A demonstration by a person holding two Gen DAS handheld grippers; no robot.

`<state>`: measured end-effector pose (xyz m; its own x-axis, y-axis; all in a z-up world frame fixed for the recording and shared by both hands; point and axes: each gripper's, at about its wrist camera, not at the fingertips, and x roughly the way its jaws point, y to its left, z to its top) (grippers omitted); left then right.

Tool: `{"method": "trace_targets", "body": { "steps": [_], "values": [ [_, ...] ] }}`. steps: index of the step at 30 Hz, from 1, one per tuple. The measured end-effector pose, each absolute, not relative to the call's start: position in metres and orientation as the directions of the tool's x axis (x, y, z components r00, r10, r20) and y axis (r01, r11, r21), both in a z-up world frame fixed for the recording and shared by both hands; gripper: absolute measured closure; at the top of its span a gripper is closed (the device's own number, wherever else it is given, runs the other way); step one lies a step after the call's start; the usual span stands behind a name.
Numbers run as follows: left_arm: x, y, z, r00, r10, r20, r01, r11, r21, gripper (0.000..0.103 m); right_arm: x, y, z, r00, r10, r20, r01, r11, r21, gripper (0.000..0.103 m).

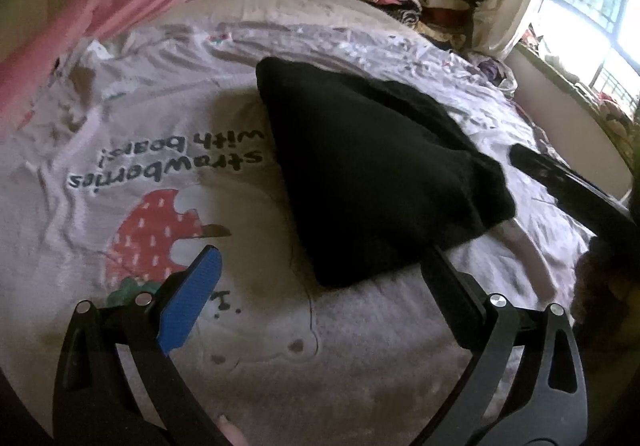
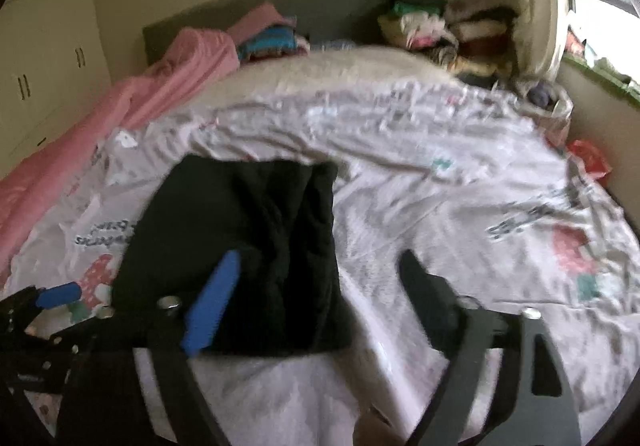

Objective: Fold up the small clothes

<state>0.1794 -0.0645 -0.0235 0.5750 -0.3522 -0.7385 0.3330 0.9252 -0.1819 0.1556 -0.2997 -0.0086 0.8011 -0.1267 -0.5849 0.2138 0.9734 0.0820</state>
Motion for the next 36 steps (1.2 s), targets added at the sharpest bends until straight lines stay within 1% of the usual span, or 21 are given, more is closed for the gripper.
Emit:
{"method": "trace_targets", "body": {
  "steps": [2, 3, 4, 6, 10, 18, 22, 30, 36],
  "values": [
    [0.172, -0.062, -0.018, 0.59, -0.349, -0.728, 0.337, 0.926, -0.171, 0.01, 0.138, -0.293, 0.002, 0.821, -0.129, -0.557, 0.203, 0.976, 0.073, 0.014],
    [0.167, -0.061, -0.015, 0.598, -0.347, -0.723, 0.34, 0.926, -0.164, 0.01, 0.124, -0.288, 0.008, 0.835, -0.132, -0.534, 0.199, 0.977, 0.07, 0.009],
    [0.161, -0.061, -0.013, 0.605, -0.345, -0.717, 0.344, 0.926, -0.155, 0.01, 0.117, -0.285, 0.012, 0.842, -0.137, -0.522, 0.2, 0.978, 0.066, 0.006],
    [0.15, -0.06, -0.009, 0.619, -0.341, -0.708, 0.353, 0.926, -0.137, 0.01, 0.095, -0.279, 0.018, 0.859, -0.142, -0.492, 0.195, 0.979, 0.058, 0.005],
    [0.129, -0.058, -0.006, 0.64, -0.33, -0.694, 0.365, 0.925, -0.103, 0.01, 0.068, -0.271, 0.022, 0.868, -0.158, -0.47, 0.204, 0.978, 0.049, 0.005],
    [0.091, -0.052, -0.017, 0.664, -0.31, -0.681, 0.354, 0.932, -0.079, 0.01, 0.032, -0.252, 0.005, 0.862, -0.187, -0.47, 0.216, 0.976, 0.008, 0.005],
    [0.08, -0.046, -0.026, 0.665, -0.307, -0.681, 0.336, 0.937, -0.095, 0.01, 0.024, -0.243, -0.011, 0.846, -0.191, -0.497, 0.218, 0.976, -0.004, 0.005],
    [0.078, -0.039, -0.034, 0.66, -0.296, -0.691, 0.305, 0.946, -0.113, 0.01, 0.025, -0.231, -0.032, 0.821, -0.18, -0.542, 0.203, 0.979, -0.017, 0.005],
    [0.077, -0.039, -0.033, 0.664, -0.292, -0.688, 0.303, 0.947, -0.108, 0.01, 0.025, -0.229, -0.032, 0.821, -0.173, -0.544, 0.194, 0.981, -0.019, 0.004]
  ]
}}
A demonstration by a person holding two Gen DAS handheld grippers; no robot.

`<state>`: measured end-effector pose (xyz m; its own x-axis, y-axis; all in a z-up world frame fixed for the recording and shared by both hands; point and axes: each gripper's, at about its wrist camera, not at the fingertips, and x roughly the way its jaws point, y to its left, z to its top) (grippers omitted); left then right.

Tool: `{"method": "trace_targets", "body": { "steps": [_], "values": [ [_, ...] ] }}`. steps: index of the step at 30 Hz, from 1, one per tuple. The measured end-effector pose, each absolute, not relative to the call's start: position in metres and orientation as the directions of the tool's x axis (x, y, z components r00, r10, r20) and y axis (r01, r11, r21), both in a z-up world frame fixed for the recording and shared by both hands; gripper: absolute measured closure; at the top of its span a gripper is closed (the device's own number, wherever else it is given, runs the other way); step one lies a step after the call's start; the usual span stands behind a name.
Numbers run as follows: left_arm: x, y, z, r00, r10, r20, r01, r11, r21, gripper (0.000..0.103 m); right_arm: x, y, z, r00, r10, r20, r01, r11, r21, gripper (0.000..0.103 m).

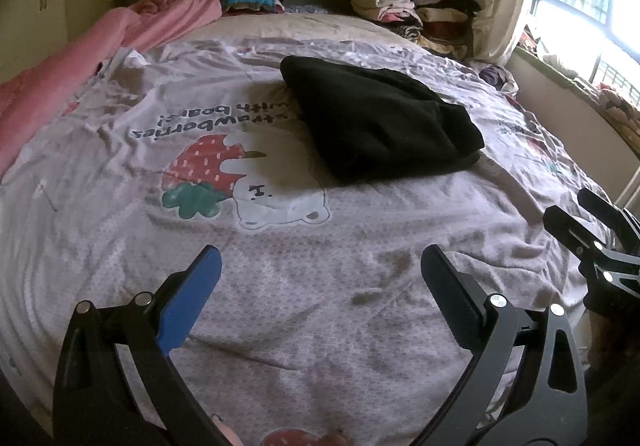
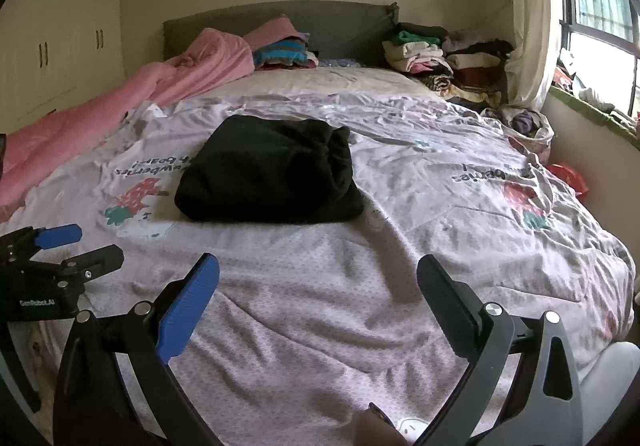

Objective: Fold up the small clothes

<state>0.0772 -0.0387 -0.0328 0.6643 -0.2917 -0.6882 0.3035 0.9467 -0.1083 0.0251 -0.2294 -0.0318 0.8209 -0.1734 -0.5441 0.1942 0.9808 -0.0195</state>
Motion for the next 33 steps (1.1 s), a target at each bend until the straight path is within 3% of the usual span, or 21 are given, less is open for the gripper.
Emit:
{"method": "trace_targets", "body": {
  "steps": [33],
  "values": [
    [0.0794, -0.036, -0.0337, 0.662, -0.249, -0.708, 0.276, 0.958, -0.079, 0.01, 0.0211, -0.2334, -0.0303, 0.816, -0.197, -0.544, 0.213, 0.976, -0.033, 0.004]
  ]
}}
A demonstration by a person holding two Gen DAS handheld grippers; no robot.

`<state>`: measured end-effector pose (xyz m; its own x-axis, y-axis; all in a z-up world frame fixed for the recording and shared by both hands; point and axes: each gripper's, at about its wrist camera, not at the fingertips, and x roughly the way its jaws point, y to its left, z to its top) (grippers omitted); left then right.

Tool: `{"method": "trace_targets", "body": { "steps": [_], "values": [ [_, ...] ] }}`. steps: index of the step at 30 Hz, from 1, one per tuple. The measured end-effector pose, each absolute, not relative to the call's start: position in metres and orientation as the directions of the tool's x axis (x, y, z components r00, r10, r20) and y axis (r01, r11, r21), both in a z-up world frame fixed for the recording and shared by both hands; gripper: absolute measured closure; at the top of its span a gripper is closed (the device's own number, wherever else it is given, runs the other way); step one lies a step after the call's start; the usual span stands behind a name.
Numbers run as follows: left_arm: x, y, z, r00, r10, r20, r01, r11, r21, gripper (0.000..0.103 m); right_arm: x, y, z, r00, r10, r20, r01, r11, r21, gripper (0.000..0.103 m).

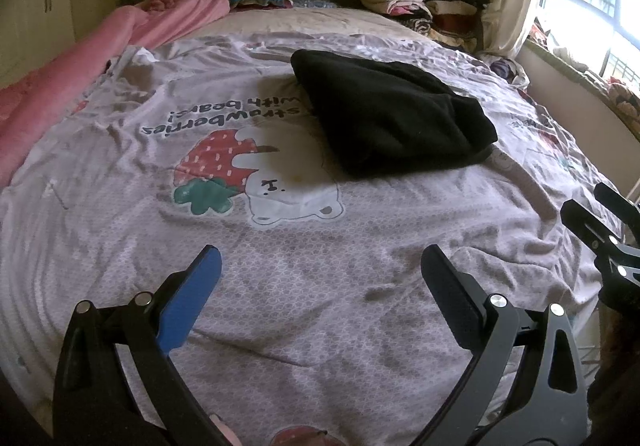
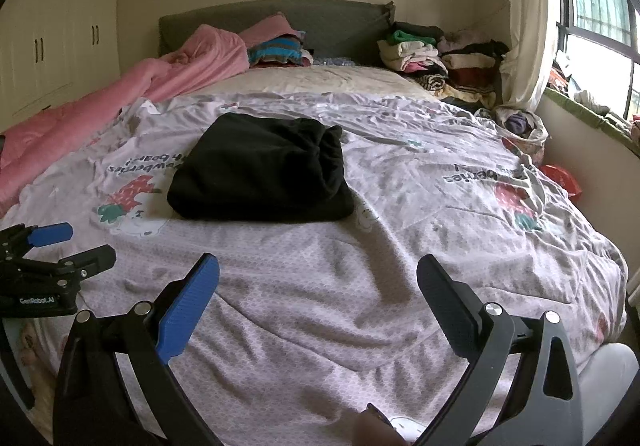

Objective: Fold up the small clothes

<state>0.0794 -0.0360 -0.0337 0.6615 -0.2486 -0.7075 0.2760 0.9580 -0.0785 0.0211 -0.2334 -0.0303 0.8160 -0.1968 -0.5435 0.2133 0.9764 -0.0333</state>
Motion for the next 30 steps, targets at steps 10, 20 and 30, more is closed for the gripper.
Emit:
{"method": "trace_targets", "body": {
  "steps": [10, 20, 30],
  "values": [
    [0.08, -0.035, -0.034, 0.663, -0.237, -0.71, 0.275, 0.959, -0.064, 0.01, 0.021, -0.233, -0.031, 0.815, -0.196, -0.546, 0.211, 0.977, -0.035, 0.004],
    [0.078, -0.036, -0.034, 0.66, -0.241, -0.711, 0.283, 0.957, -0.062, 0.01, 0.019, -0.234, -0.033, 0.812, -0.201, -0.548, 0.219, 0.975, -0.034, 0.004],
    [0.096, 0.004, -0.042, 0.62, -0.255, -0.742, 0.207, 0.965, -0.159, 0.01, -0.009, -0.291, -0.039, 0.742, -0.36, -0.565, 0.427, 0.904, -0.014, 0.005]
  ]
}}
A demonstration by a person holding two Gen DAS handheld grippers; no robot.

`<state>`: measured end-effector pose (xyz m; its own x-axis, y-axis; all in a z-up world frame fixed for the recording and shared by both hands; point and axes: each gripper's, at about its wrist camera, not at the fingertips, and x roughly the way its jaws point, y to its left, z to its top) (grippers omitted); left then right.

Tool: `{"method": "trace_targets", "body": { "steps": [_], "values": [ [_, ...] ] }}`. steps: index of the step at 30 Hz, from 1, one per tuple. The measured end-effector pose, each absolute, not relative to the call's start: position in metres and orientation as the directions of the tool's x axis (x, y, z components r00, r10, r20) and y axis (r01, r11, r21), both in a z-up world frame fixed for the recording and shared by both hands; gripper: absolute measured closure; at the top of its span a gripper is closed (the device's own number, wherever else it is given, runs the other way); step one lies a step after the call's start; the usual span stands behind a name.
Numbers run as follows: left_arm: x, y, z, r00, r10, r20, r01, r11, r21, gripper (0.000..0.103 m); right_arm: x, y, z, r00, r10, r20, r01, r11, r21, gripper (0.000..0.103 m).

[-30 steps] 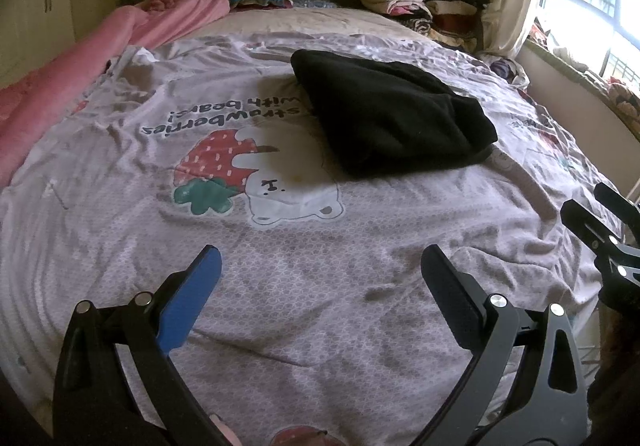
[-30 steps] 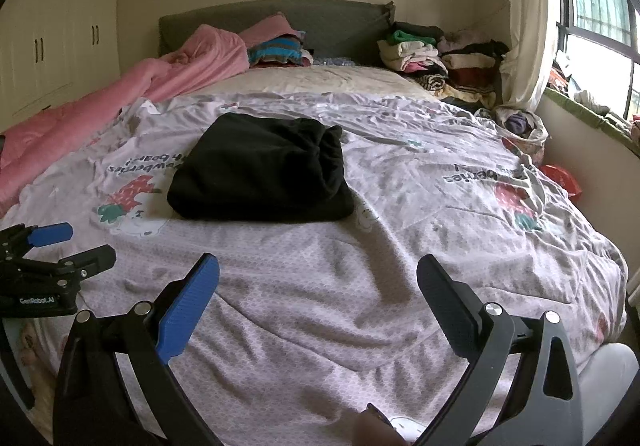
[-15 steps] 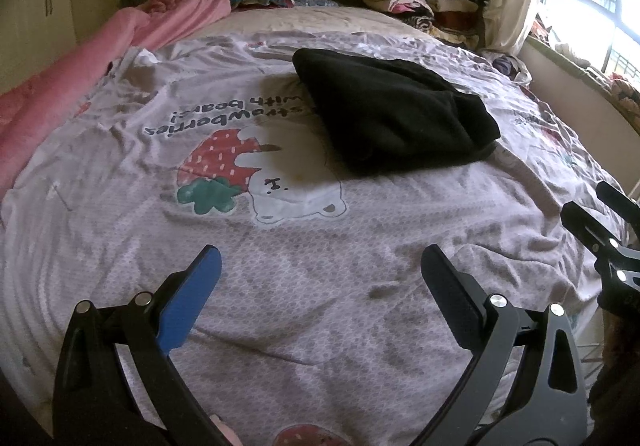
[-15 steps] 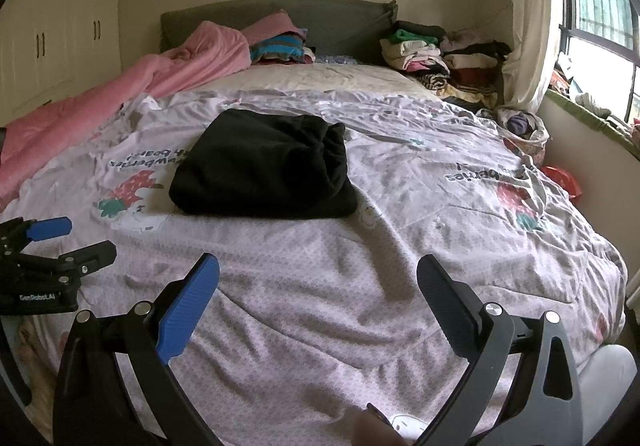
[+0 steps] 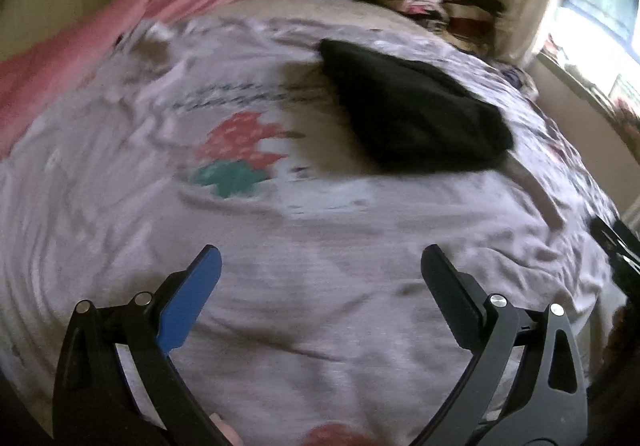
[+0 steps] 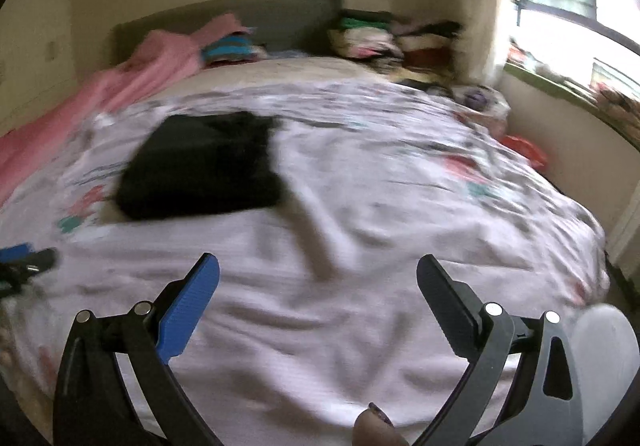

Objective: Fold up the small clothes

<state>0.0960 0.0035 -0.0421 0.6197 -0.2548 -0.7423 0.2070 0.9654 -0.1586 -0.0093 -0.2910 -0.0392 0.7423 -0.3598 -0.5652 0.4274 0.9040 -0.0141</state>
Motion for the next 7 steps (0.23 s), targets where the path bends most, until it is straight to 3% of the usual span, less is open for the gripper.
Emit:
{"method": "trace_targets", "body": {
  "steps": [3, 7],
  "values": [
    [0.113, 0.058, -0.044, 0.625, -0.2, -0.755, 0.115, 0.98, -0.164, 0.01, -0.043, -0.35, -0.042, 0.661, -0.477, -0.579, 0.589, 0.808, 0.007, 0.005],
    [0.136, 0.161, -0.046, 0.636, -0.038, -0.77, -0.073, 0.991, -0.11, 0.01, -0.107, -0.445, -0.053, 0.461, -0.663, -0.59, 0.808, 0.589, -0.03, 0.004]
  ]
}}
